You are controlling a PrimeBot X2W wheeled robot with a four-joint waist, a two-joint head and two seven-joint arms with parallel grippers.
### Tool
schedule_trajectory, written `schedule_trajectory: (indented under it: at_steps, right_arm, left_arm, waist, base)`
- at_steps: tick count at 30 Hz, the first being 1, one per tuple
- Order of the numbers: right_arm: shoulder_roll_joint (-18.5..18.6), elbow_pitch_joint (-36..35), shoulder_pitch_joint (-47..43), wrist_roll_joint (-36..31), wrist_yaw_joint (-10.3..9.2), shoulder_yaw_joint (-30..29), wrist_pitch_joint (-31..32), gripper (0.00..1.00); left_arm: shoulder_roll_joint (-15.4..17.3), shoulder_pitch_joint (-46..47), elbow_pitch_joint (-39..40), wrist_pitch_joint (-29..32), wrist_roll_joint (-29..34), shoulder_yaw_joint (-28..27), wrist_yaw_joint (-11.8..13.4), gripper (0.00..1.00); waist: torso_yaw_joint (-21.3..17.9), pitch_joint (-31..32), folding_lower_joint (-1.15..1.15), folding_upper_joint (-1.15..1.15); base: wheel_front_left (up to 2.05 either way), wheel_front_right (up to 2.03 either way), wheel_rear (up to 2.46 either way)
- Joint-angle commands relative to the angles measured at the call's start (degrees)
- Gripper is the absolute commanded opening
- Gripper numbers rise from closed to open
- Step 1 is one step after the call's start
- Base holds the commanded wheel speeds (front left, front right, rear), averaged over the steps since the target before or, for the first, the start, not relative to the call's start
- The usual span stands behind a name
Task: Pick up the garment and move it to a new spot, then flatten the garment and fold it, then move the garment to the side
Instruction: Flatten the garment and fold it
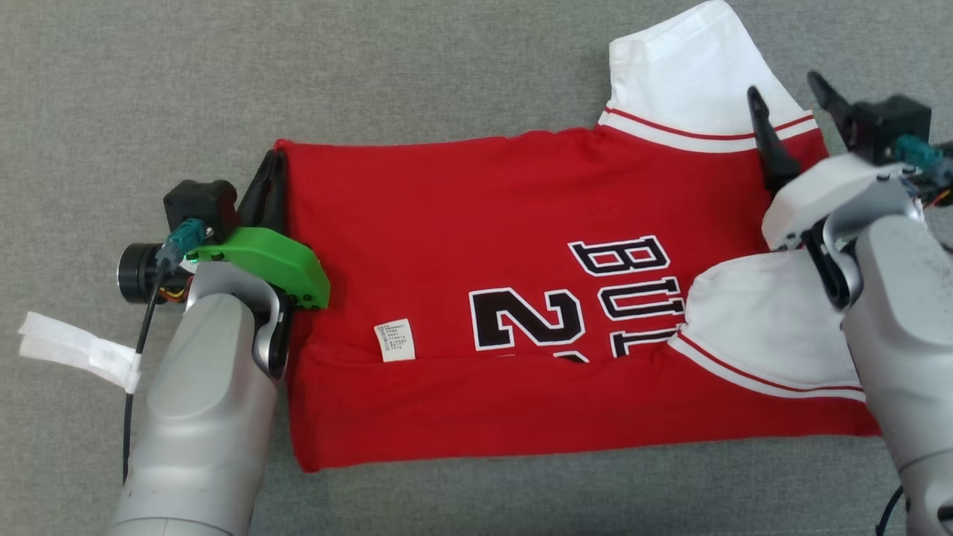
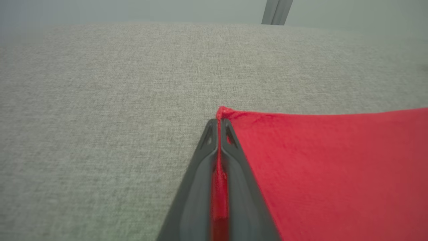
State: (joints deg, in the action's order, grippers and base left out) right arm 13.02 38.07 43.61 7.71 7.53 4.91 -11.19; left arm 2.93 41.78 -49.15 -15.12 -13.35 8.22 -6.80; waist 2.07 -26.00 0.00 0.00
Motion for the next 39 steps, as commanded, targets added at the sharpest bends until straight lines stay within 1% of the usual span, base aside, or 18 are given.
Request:
schedule_trajectory:
  at_steps: [1, 6, 11, 14, 16, 17, 18, 20, 21, 23, 25, 27, 29, 33, 35, 39]
  right_arm:
    - [0.9, 1.3, 2.4, 0.2, -0.10, 0.7, 1.2, 1.00]
    - [2.4, 7.1, 10.6, 0.7, -0.10, 3.2, 7.3, 1.00]
    - [3.5, 13.2, 17.1, 1.7, -0.10, 4.5, 11.9, 1.00]
    - [3.6, 16.6, 19.2, 1.5, -0.10, 5.0, 13.9, 1.00]
    - [3.2, 18.6, 19.7, 2.0, -0.10, 5.8, 15.0, 0.69]
    - [3.3, 19.2, 19.8, 2.3, -0.04, 6.6, 15.0, 0.18]
    - [3.5, 19.4, 20.0, 2.6, -0.04, 7.1, 14.5, 0.00]
    - [4.6, 19.0, 20.9, 3.0, -0.05, 7.5, 11.8, 0.00]
    - [5.7, 18.7, 21.8, 2.7, -0.11, 7.3, 9.8, 0.00]
    - [6.7, 18.3, 23.2, 2.0, -0.11, 6.3, 5.5, 0.00]
    - [6.3, 18.4, 23.8, 1.1, -0.10, 5.0, 1.3, 0.00]
    - [5.6, 18.7, 23.7, 0.4, -0.10, 3.2, -1.5, 0.00]
    - [4.8, 18.5, 23.4, -0.1, -0.10, 1.7, -3.0, 0.00]
    - [2.6, 16.6, 21.2, 0.0, -0.10, -1.3, -4.0, 0.00]
    - [1.6, 13.3, 19.6, 0.7, -0.10, -3.0, -4.0, 0.00]
    - [-0.4, 7.9, 13.1, 2.5, -0.10, -5.0, -4.0, 0.00]
  left_arm:
    - [0.3, 1.4, 1.0, 0.0, 0.3, 0.2, -0.1, 0.00]
    - [0.2, 1.9, 4.4, 0.0, -1.1, 2.1, -0.4, 0.00]
    - [0.2, 2.1, 7.6, 0.0, -4.7, 6.6, -0.6, 0.00]
    - [0.1, 1.9, 8.6, 0.0, -6.6, 8.9, -0.2, 0.00]
    - [0.2, 1.7, 9.0, 0.0, -7.6, 10.2, 0.3, 0.00]
    - [0.2, 1.7, 9.2, 0.0, -8.2, 10.8, 0.6, 0.00]
    - [0.1, 1.7, 9.4, 0.0, -8.7, 11.3, 0.8, 0.00]
    - [0.1, 1.6, 10.2, 0.0, -9.3, 11.7, 1.4, 0.00]
    - [0.2, 1.4, 11.0, 0.0, -9.7, 11.5, 1.8, 0.00]
    - [0.2, 1.1, 12.4, 0.0, -9.2, 10.9, 2.4, 0.00]
    - [0.2, 0.5, 14.0, 0.0, -8.4, 10.2, 2.8, 0.00]
    - [0.2, -0.5, 15.7, 0.0, -8.0, 9.1, 2.9, 0.00]
    - [0.2, -1.3, 17.2, 0.0, -7.2, 8.0, 3.2, 0.00]
    - [0.2, -3.5, 19.6, 0.0, -5.4, 5.2, 3.4, 0.00]
    - [0.2, -4.9, 20.7, 0.0, -4.7, 3.9, 3.4, 0.00]
    - [0.2, -7.9, 20.6, 0.0, -3.1, 1.8, 2.7, 0.00]
  waist:
    - [1.2, -1.1, 0.00, 0.00]
    - [3.8, -3.0, 0.00, 0.00]
    - [6.0, -4.7, 0.00, 0.00]
    - [6.9, -5.3, 0.00, 0.00]
    - [7.2, -5.5, 0.00, 0.00]
    - [7.3, -5.5, 0.00, 0.00]
    - [7.4, -5.6, 0.00, 0.00]
    - [7.3, -5.5, 0.00, 0.00]
    - [7.3, -5.4, 0.00, 0.00]
    - [7.1, -5.0, 0.00, 0.00]
    - [6.9, -4.4, 0.00, 0.00]
    - [6.6, -3.4, 0.00, 0.00]
    - [6.3, -2.4, 0.00, 0.00]
    - [5.3, -0.3, 0.00, 0.00]
    - [4.6, 0.7, 0.00, 0.00]
    - [3.0, 3.2, 0.00, 0.00]
  base:
    - [0.00, 0.00, 0.00]
    - [0.00, 0.00, 0.00]
    - [0.00, 0.00, 0.00]
    - [0.00, 0.00, 0.00]
    - [0.00, 0.00, 0.00]
    - [0.00, 0.00, 0.00]
    - [0.00, 0.00, 0.00]
    - [0.00, 0.00, 0.00]
    - [0.00, 0.00, 0.00]
    - [0.00, 0.00, 0.00]
    - [0.00, 0.00, 0.00]
    - [0.00, 0.00, 0.00]
    - [0.00, 0.00, 0.00]
    - [0.00, 0.00, 0.00]
    - [0.00, 0.00, 0.00]
    - [0.00, 0.00, 0.00]
